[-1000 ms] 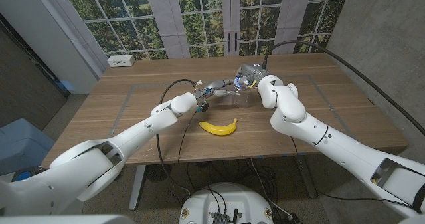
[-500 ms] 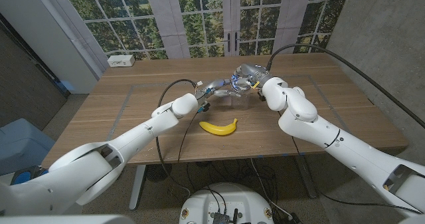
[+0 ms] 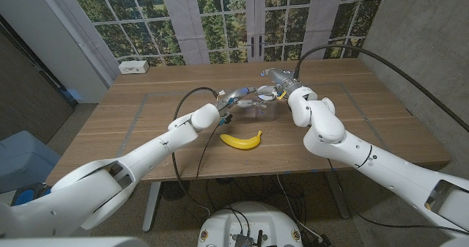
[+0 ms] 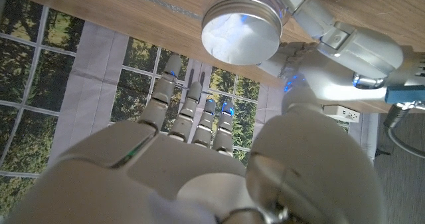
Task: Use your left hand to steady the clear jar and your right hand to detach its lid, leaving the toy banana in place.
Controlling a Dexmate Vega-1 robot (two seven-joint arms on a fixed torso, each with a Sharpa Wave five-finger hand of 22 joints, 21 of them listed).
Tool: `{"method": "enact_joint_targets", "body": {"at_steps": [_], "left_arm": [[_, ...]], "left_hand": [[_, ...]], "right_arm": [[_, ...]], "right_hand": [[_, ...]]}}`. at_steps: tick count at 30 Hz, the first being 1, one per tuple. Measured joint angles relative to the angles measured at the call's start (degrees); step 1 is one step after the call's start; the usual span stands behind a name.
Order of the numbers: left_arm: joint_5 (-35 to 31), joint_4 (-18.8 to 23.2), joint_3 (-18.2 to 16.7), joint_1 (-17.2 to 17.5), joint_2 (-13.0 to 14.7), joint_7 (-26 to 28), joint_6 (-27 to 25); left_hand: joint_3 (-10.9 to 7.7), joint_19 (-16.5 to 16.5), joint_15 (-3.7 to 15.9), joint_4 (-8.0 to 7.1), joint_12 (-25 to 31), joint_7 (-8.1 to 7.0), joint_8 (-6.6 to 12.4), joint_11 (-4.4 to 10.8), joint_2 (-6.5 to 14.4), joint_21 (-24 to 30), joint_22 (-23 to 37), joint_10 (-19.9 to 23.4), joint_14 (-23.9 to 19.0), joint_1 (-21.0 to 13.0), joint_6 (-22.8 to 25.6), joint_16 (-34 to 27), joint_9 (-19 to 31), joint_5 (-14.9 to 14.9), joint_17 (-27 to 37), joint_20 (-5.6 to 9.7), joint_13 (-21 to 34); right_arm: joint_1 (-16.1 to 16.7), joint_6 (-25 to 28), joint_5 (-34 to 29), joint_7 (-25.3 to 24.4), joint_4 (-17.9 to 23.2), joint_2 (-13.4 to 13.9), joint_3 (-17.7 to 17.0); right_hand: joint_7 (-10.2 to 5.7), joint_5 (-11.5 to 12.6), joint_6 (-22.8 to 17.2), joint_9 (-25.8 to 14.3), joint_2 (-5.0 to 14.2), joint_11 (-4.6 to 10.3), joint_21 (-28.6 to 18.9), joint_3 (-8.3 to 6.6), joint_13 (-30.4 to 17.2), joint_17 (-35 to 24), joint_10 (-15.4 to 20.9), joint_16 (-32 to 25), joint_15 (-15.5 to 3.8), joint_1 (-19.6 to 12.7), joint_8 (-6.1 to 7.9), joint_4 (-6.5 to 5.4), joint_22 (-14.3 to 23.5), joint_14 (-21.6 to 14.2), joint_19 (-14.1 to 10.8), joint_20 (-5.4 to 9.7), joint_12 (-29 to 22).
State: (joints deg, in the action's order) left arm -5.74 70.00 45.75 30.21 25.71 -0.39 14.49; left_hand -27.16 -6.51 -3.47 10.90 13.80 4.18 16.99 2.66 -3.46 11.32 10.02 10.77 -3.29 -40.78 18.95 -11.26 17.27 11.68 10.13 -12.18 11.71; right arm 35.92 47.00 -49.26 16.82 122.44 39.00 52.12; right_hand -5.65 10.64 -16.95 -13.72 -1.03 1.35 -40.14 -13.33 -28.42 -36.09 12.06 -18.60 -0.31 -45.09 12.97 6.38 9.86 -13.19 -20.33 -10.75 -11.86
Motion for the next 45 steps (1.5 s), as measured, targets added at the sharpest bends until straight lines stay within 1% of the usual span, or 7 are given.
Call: {"method": "enact_joint_targets", "body": {"at_steps": [6, 7, 9, 28, 36, 41, 45], "left_arm": [[-0.18, 0.00, 0.00, 0.00, 0.00, 0.15, -0.26], [-0.22, 1.15, -0.04, 0.51, 0.47, 0.17, -0.32], [-0.25, 1.26, -0.06, 0.58, 0.53, 0.18, -0.37], [-0.60, 0.32, 0.03, 0.32, 0.41, 0.18, -0.14], [-0.60, -0.55, 0.13, -0.11, 0.10, -0.02, 0.10], [-0.45, -1.26, 0.22, -0.43, -0.14, -0.14, 0.27], [-0.31, -1.78, 0.28, -0.67, -0.33, -0.32, 0.48]], "left_hand": [[0.00, 0.00, 0.00, 0.00, 0.00, 0.00, 0.01, 0.01, -0.08, 0.00, 0.00, 0.20, 0.00, -0.08, 0.00, 0.00, 0.18, 0.17, 0.00, 0.00, 0.00], [0.00, 0.00, 0.00, 0.00, 0.00, 0.00, 0.01, 0.05, -0.08, 0.00, 0.00, 0.24, 0.00, -0.08, 0.00, 0.00, 0.18, 0.23, 0.00, 0.00, 0.00], [0.01, 0.00, -0.06, 0.00, 0.00, 0.00, 0.01, 0.09, -0.15, 0.00, 0.00, 0.28, 0.06, -0.15, 0.00, 0.00, 0.36, 0.23, 0.00, 0.00, 0.00], [0.17, 0.00, -0.31, -0.17, -0.27, 0.00, 0.02, -0.36, -0.22, 0.00, 0.00, -0.16, 0.74, -0.22, 0.00, 0.39, 0.84, 0.22, 0.01, 0.00, 0.01], [0.25, 0.00, -0.62, -0.25, -0.27, 0.00, 0.03, -0.45, -0.23, 0.00, 0.00, -0.24, 1.05, -0.23, 0.00, 0.39, 0.98, 0.16, 0.02, 0.00, 0.01], [0.32, 0.00, -0.61, -0.32, -0.27, 0.00, 0.03, -0.45, -0.30, 0.00, 0.00, -0.24, 1.05, -0.30, 0.00, 0.39, 1.26, 0.05, 0.02, 0.00, 0.01], [0.48, 0.00, -0.49, -0.48, -0.27, 0.01, 0.03, -0.65, -0.38, -0.38, 0.00, -0.44, 1.16, -0.38, 0.00, 0.39, 1.26, 0.04, 0.02, 0.00, 0.01]], "right_arm": [[-2.15, 0.00, 0.00, 0.00, -1.94, -1.70, 2.37], [-2.58, 4.34, -15.70, 13.18, -2.57, -2.27, 2.78], [-2.86, 4.48, -18.41, 16.62, -3.02, -2.74, 3.02], [-2.97, 2.01, -31.82, 33.48, -10.00, -10.98, 0.51], [-2.22, -0.30, -35.00, 35.02, -11.90, -13.04, -0.59], [-1.61, -2.43, -35.33, 34.54, -12.25, -13.75, -1.62], [-1.19, -4.08, -34.74, 33.70, -12.26, -13.83, -2.63]], "right_hand": [[-0.56, 0.00, 1.67, 0.42, 1.28, 0.42, 0.75, -0.68, 0.28, 0.40, -0.39, 0.67, 0.31, -1.28, -0.69, 0.90, 0.01, 1.53, 0.41, 0.41, 0.00], [-0.32, 0.00, 1.92, 0.42, 1.28, 0.42, 0.75, -0.68, 0.28, 0.49, -0.39, 0.67, 0.29, -1.28, -0.76, 0.90, 0.01, 1.51, 0.40, 0.42, 0.00], [0.20, 0.00, 2.44, 0.42, 1.61, 0.40, 0.75, -0.67, 0.37, 0.54, -0.37, 0.67, -0.01, -0.95, -0.90, 0.89, 0.01, 1.14, 0.10, 0.67, 0.00], [1.05, -0.48, 4.72, 0.94, 1.22, -3.51, 0.95, 4.96, 1.34, 1.86, 0.83, -0.85, 0.97, 13.70, -1.34, -5.02, 0.16, -5.00, -7.82, 0.21, -0.71], [0.12, 0.00, 1.20, 1.45, 3.34, -0.98, 0.69, 1.94, 1.52, 1.09, 6.22, -4.27, -2.16, 7.22, 0.00, 0.02, 0.43, -11.21, -11.56, 3.53, -2.67], [-1.87, 2.07, -1.95, 1.63, 5.41, 1.28, 0.69, -2.91, 1.21, 0.00, 8.00, -5.80, -2.25, -3.61, 0.64, 4.34, 0.60, -11.91, -12.31, 6.40, -2.98], [-3.49, 4.01, -4.58, 1.60, 2.54, 3.74, 0.69, -6.88, 0.99, -0.56, 8.13, -6.01, -2.16, -8.49, 1.24, 4.85, 0.70, -10.76, -10.12, 9.64, -2.93]]}}
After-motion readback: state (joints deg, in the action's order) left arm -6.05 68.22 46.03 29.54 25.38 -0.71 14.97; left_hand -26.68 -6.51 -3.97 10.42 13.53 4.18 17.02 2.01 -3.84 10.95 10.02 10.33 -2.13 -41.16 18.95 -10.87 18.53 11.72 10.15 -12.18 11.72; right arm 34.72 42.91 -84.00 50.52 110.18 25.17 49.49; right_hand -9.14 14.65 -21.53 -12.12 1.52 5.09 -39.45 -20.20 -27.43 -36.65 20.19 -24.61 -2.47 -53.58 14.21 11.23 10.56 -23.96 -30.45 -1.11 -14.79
